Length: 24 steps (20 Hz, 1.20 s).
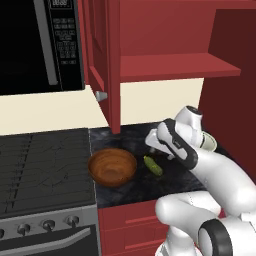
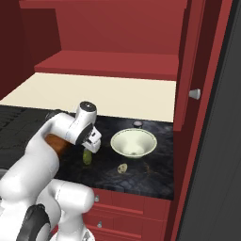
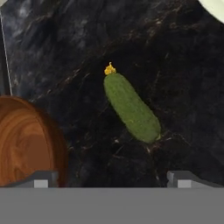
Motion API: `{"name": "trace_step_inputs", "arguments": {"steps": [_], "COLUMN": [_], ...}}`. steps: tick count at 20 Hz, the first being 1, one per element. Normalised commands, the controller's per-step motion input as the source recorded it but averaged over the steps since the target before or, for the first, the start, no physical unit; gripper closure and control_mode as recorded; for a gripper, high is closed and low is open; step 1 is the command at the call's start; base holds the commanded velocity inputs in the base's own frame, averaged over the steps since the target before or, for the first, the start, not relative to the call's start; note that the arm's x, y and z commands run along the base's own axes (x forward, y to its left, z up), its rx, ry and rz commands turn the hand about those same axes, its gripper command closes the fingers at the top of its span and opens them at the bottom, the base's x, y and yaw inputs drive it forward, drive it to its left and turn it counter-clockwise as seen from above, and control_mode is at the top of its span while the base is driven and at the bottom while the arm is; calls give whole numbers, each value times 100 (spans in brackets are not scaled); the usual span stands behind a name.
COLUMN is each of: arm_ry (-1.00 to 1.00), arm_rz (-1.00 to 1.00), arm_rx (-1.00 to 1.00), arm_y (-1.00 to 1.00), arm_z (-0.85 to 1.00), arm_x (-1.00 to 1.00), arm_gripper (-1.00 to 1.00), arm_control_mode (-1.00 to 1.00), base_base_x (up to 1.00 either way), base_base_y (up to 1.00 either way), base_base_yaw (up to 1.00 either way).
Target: Pick both bowls and place them on the counter. Then place the egg in one bowl and place the cucumber in the other bowl.
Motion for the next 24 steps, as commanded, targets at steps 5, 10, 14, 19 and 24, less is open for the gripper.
{"name": "trace_step_inputs", "arguments": {"steps": [5,10,14,19,24], "arm_ry": [3,4,6,3,0], "arm_rz": [12,16,16,15,14], "arm_rx": [-8,-16,-18,-7,0], "arm_y": [-7,0,0,0,-5], "arm_z": [-6,-14,-20,-32,-31], "arm_x": [4,5,2,2,0], "arm_gripper": [-100,-100,-100,-100,-100], "arm_control_mode": [-100,-100,-100,-100,-100], "base_base_x": [0,0,0,0,0], "base_base_y": [0,0,0,0,0], "base_base_yaw": [0,0,0,0,0]}}
